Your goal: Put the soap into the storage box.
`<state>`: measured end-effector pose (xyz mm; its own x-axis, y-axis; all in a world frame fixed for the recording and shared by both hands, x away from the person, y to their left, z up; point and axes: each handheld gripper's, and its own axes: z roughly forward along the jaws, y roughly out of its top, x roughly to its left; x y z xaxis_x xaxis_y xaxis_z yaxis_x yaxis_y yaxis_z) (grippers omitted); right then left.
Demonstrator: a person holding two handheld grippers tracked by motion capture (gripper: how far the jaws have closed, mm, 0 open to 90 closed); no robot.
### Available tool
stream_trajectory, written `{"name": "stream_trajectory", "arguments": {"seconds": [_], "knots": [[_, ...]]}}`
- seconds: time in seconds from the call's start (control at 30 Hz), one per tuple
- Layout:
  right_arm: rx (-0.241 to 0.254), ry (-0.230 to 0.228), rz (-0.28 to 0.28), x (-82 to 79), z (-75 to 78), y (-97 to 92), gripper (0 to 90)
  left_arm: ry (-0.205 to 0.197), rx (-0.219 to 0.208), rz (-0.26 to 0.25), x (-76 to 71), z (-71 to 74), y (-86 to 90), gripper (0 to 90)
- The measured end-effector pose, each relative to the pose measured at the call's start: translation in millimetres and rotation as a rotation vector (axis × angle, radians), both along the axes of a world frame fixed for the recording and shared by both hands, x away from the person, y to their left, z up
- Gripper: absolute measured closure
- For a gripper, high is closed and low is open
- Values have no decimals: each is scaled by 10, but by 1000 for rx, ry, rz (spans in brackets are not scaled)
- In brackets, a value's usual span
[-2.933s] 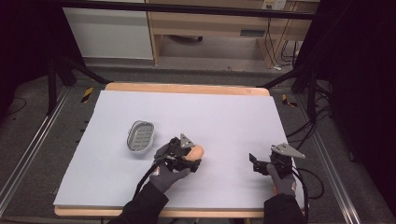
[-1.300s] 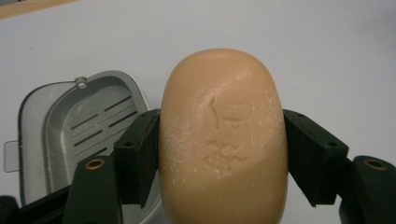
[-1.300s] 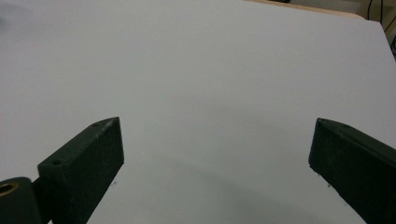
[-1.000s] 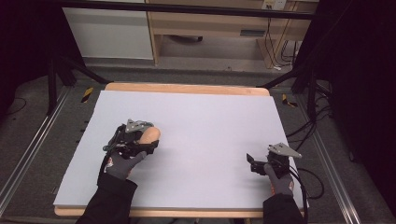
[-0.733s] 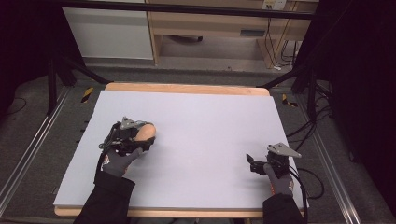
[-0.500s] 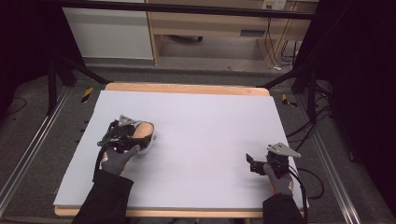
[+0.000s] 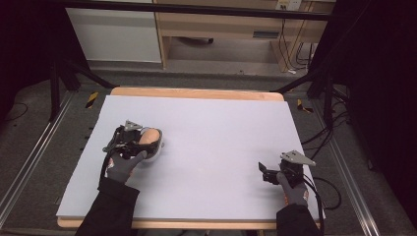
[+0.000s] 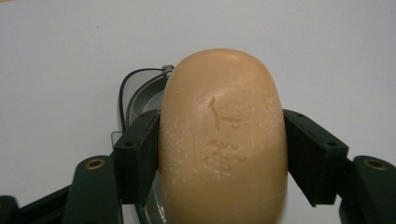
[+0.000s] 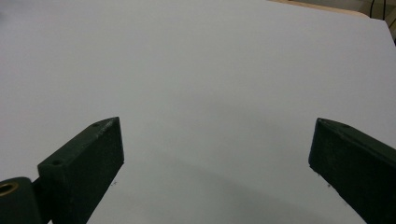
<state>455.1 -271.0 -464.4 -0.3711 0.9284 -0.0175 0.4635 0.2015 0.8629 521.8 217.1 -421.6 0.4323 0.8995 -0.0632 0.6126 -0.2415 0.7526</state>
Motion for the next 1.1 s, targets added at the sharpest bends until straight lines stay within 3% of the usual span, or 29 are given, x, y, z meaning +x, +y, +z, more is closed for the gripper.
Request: {"name": "stream_trajectory", "arguments": {"seconds": [1.1], "knots": [[2,5,-2,-5,3,-1,35,13,36,21,34,-88,-20,319]]}}
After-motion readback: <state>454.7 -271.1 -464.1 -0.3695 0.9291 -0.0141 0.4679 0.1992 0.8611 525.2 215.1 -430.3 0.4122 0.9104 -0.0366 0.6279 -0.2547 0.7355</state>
